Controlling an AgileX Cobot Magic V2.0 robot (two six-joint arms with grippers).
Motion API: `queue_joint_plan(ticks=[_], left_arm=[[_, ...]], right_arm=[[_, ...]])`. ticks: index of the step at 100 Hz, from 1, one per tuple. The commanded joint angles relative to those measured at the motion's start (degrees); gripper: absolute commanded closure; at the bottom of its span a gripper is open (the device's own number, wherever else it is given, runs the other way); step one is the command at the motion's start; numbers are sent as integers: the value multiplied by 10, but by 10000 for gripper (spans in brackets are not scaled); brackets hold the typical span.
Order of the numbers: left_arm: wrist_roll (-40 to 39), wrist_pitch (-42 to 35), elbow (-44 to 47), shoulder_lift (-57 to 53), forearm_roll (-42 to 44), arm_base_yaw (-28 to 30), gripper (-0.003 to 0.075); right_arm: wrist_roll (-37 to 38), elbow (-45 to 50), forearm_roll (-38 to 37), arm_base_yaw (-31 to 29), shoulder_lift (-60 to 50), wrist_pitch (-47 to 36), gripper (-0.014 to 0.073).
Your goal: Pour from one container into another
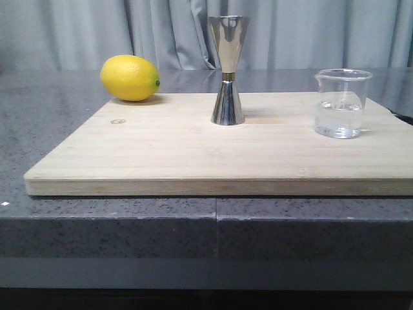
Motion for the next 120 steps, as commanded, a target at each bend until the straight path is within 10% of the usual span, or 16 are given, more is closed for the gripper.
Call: queue_joint_plan(ticks=[1, 14, 55, 120], left_arm=[[5, -81, -24, 41, 1, -44, 300], [5, -154, -24, 98, 6, -102, 138], [5, -289, -25, 308, 89, -233, 134], [-180, -446, -72, 504, 346, -208, 135]], right_arm=[[1, -21, 5, -4, 26, -71, 181], [1, -21, 21, -4, 51, -79, 31], [-3, -21, 57, 41, 127, -22, 25], [-66, -19, 35, 187, 268, -98, 25]])
